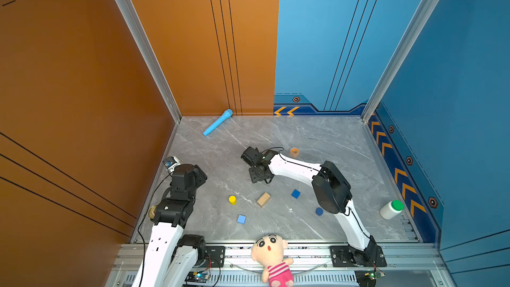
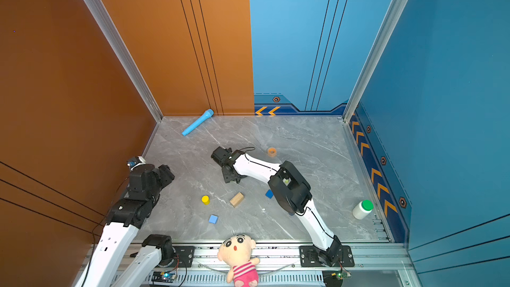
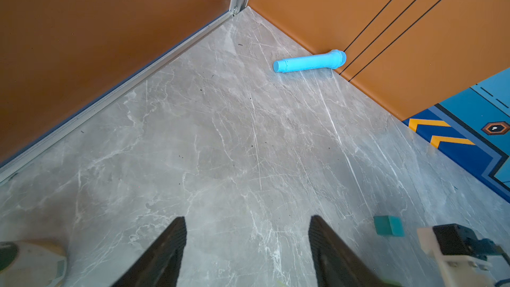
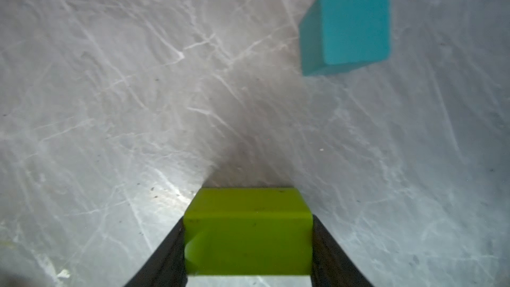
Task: Build the wood block tower
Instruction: 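Carry the green block with the right gripper toward the teal cube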
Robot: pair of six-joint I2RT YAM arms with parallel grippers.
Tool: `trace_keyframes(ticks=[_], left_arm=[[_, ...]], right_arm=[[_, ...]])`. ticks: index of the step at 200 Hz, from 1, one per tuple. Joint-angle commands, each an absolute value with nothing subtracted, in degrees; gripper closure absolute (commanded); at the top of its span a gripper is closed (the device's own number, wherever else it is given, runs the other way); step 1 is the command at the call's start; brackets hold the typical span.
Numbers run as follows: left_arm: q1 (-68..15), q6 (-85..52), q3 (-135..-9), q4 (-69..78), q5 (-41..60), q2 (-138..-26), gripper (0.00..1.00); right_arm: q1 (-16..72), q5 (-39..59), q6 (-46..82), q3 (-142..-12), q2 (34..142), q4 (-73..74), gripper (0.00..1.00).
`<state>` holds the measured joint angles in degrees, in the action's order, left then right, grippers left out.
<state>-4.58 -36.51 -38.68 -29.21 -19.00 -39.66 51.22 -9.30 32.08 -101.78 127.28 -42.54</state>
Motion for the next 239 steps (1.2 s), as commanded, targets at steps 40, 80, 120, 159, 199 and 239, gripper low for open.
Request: trace_keyframes(ticks=[40,80,120,159,199,239], left_arm=[[-8.4,-35.6,-41.4,-26.3,-15.4,-47.2,0.28],[-12.0,-34.6,-44.2,-25.7,-15.5,-53.0,0.28],[-14.0,-33.6,-46.3,-25.7,-15.6,-57.0,0.28],[-14.2,-32.9,-46.9,-25.7,-16.1,-57.8,0.28],[-14.2,-32.3,-46.7,-25.7,-17.0,-57.3,0.28],[-14.0,-31.8,-46.5,-25.8,-17.3,-57.0,0.28]], right_arm=[[46.8,-11.3,34.5,-95.0,123.9,-40.5,0.6],[44.4,-11.5,34.9,-94.9,124.4,-40.3,0.62],[41.3,-12.3,34.9,-95.9,125.3,-40.2,0.64],[38.2,-12.5,34.7,-99.6,127.8,-40.3,0.65],[38.4,-11.5,34.4,-108.1,132.8,-42.0,0.66],[39.7,-9.6,34.5,-116.4,138.5,-44.7,0.67]])
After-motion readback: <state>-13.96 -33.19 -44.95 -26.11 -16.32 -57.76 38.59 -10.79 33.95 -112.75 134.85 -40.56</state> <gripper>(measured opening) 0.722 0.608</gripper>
